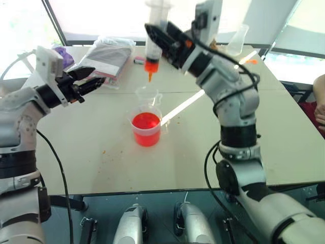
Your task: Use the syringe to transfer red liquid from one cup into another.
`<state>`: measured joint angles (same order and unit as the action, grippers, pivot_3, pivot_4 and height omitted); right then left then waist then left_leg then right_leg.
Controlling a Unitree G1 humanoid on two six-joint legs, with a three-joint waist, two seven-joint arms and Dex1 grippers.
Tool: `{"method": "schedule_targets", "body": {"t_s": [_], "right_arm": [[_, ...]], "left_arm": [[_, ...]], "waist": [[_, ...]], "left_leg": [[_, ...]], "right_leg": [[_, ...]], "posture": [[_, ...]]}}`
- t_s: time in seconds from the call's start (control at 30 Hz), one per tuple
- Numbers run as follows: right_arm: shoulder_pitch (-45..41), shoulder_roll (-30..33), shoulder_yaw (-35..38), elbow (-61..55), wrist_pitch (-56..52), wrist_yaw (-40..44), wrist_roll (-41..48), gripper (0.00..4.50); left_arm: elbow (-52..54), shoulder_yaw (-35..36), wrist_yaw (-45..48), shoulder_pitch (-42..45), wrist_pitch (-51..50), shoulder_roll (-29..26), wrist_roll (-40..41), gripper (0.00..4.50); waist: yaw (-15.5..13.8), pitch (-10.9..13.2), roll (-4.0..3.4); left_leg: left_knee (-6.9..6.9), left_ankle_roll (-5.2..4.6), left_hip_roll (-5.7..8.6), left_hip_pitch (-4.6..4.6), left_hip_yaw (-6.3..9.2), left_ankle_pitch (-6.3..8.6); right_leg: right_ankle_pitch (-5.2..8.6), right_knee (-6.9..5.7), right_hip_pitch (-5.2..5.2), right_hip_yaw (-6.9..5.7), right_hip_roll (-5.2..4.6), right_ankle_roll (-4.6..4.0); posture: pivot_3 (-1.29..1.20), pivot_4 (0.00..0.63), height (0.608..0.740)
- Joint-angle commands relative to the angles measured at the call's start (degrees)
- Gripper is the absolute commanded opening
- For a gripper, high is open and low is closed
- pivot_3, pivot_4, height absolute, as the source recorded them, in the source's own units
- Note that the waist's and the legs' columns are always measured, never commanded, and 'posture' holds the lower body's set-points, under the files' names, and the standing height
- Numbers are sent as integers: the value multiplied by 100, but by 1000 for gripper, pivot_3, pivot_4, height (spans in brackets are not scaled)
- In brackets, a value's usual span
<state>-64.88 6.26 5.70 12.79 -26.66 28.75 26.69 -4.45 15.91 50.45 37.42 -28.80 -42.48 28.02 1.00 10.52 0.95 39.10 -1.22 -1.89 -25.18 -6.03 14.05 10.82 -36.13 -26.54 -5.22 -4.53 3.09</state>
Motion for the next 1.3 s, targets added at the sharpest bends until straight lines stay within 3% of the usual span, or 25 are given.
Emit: {"method": "schedule_targets", "body": {"t_s": [0.03,0.23,0.4,0.73,1.0,1.3], "right_arm": [[-426,-53,-77,1040,1097,295,-386,1492],[-1073,-415,-138,3589,2781,700,-952,1492],[-1237,-560,-68,4545,3317,895,-1119,1492],[-1285,-572,12,5058,3734,967,-1364,1492],[-1198,-632,37,5022,3832,920,-1428,1492],[-1110,-715,19,4909,3841,989,-1467,1492]], "left_arm": [[-1,-64,-51,70,249,43,-72,2585],[-165,-148,-132,320,454,181,-127,2585],[-898,-337,63,1150,798,253,-264,2585],[-4341,-981,1233,4254,2182,549,-1046,2585],[-5914,-1113,1488,4973,3003,837,-1599,2585],[-6434,-957,1402,5149,3256,869,-1790,2585]], "waist": [[3,0,0],[22,1,0],[-20,2,1],[15,3,2],[107,3,1],[152,5,2]], "left_leg": [[-1,0,0,0,0,0],[-3,0,-2,-1,-3,0],[-4,0,2,-4,-2,0],[-2,5,5,-11,-18,-4],[-2,1,3,-13,-21,-1],[-3,-1,2,-15,-9,0]], "right_leg": [[0,1,0,0,0,0],[0,-1,-3,1,1,0],[-1,1,-2,0,-4,1],[-1,2,-2,-9,-5,4],[0,-3,-10,-9,-4,4],[-1,-4,-12,-9,-5,5]], "posture": [[0,150,740],[0,150,740],[0,150,740],[0,150,740],[0,150,740],[0,150,740]]}}
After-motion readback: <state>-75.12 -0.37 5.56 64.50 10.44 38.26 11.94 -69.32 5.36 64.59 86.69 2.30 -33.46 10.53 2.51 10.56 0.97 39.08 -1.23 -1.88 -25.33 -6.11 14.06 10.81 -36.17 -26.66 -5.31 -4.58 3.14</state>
